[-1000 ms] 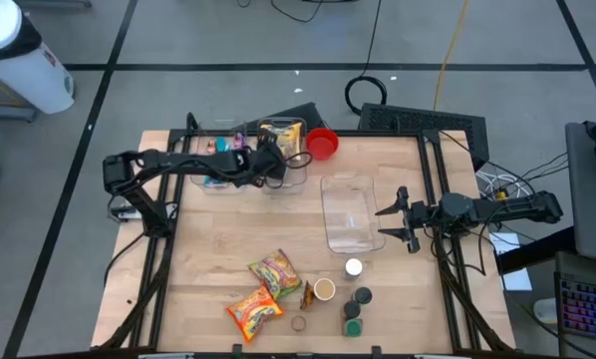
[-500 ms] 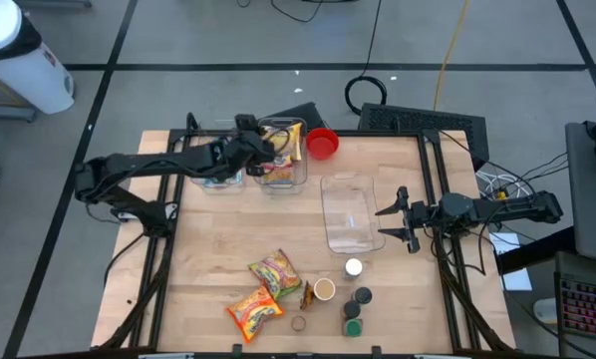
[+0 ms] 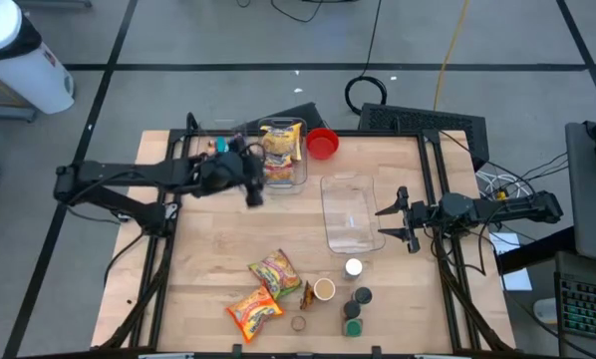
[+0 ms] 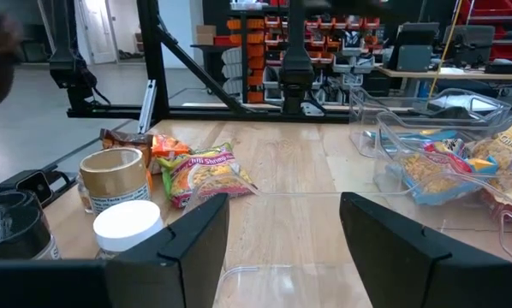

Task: Pick & Place Food Item
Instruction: Put the green noodle pack into the top right transparent bin

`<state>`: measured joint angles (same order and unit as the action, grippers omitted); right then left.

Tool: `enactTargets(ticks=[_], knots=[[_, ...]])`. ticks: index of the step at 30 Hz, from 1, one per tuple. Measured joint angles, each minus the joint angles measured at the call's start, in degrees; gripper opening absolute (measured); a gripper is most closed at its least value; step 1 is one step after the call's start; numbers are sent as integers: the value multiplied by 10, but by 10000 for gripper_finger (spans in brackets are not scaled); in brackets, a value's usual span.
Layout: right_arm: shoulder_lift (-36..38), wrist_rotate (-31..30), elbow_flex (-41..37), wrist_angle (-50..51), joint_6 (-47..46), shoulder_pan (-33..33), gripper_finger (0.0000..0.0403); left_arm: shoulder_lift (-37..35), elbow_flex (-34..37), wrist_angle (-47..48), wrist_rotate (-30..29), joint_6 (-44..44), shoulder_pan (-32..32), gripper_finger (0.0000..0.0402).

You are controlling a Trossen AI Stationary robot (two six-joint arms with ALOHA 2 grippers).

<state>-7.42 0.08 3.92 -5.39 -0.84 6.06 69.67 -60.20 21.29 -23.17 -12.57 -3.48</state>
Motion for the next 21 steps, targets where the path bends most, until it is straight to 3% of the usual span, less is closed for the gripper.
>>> enactTargets(ticks=[4, 7, 15, 21], knots=[[0, 0, 0, 0, 0, 0, 217, -4, 0, -4, 241, 59, 47, 214], [0, 0, 0, 0, 0, 0, 219, 2, 0, -7, 353, 84, 82, 214], [0, 0, 0, 0, 0, 0, 216, 79, 0, 56, 349, 51, 169, 214], [0, 0, 0, 0, 0, 0, 219, 178, 0, 39, 347, 77, 187, 214]])
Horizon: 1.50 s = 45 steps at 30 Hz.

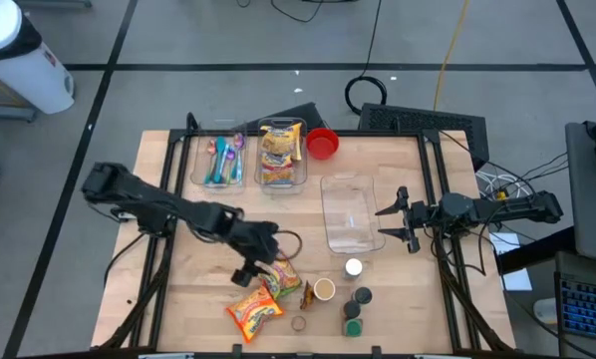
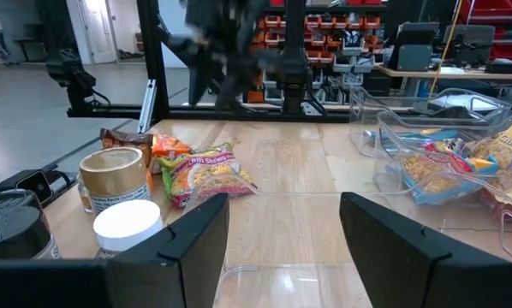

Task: Pick & Place Food Item
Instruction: Put the green noodle pack into the top right transparent bin

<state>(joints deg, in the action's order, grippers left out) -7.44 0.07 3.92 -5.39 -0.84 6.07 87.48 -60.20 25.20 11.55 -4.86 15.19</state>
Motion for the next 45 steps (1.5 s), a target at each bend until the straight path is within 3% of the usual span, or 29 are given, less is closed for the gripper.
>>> enactTargets(ticks=[10, 25, 28, 39, 45], knots=[[0, 0, 0, 0, 0, 0, 218, 111, 0, -93, 4, 82, -6, 214], [0, 0, 0, 0, 0, 0, 219, 131, 0, -85, 4, 129, -5, 209], [0, 0, 0, 0, 0, 0, 218, 131, 0, -69, 3, 127, -8, 183], [0, 0, 0, 0, 0, 0, 219, 129, 0, -42, 7, 128, -28, 14], [0, 0, 0, 0, 0, 0, 216, 92, 0, -10, -37, 125, -51, 11]])
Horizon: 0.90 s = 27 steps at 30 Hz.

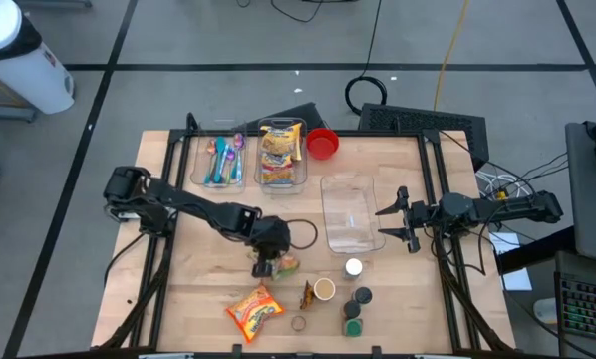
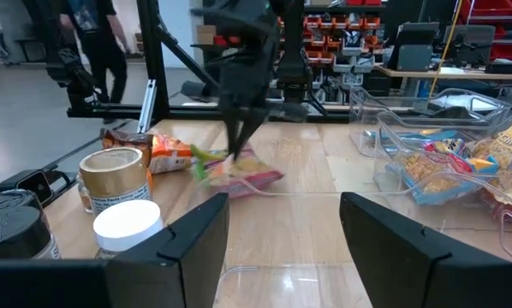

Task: Pick & Place Food Item
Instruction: Put the green noodle pack into the top right transparent bin

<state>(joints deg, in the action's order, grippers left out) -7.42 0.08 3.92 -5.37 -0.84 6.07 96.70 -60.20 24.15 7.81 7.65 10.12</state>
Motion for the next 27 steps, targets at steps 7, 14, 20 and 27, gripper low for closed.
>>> enactTargets(ticks=[7, 14, 20, 27], knots=[[0, 0, 0, 0, 0, 0, 219, -84, 0, 15, -91, -32, -28, 12], [0, 0, 0, 0, 0, 0, 215, -181, 0, 3, -199, -84, -60, 9], [0, 0, 0, 0, 0, 0, 219, -223, 0, -80, -361, -160, -101, 7], [0, 0, 0, 0, 0, 0, 215, -208, 0, -155, -378, -215, -171, 18]])
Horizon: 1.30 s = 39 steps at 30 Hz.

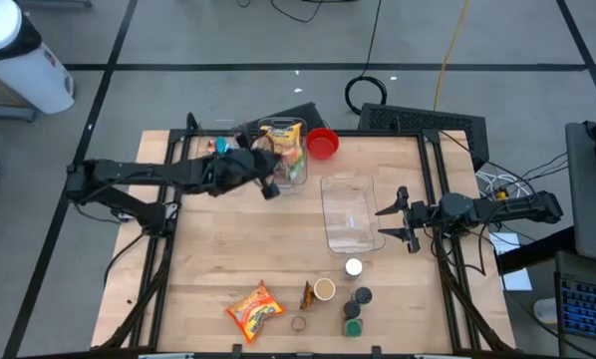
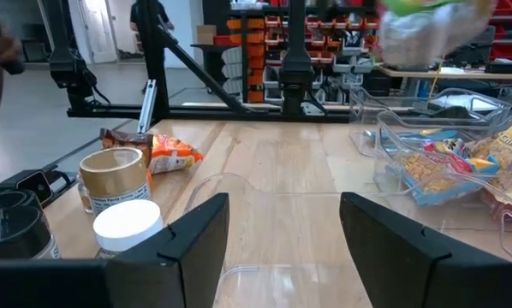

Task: Pick & Place Food Item
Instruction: Put the green noodle pack into the top right transparent bin

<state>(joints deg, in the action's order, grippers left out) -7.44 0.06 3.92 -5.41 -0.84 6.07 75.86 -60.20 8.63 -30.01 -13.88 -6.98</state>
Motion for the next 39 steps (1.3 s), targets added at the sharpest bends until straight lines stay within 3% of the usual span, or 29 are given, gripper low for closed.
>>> enactTargets(ticks=[7, 20, 31, 39], knots=[[0, 0, 0, 0, 0, 0, 219, 45, 0, 0, 3, 89, -62, 5], [-10, 0, 0, 1, 0, 0, 219, 166, 1, -36, -1, 117, -85, 11], [-10, 0, 0, 0, 0, 0, 217, 180, 0, 16, -10, 190, -78, 16], [-10, 0, 0, 0, 0, 0, 216, 180, 0, 30, 45, 202, -78, 8]])
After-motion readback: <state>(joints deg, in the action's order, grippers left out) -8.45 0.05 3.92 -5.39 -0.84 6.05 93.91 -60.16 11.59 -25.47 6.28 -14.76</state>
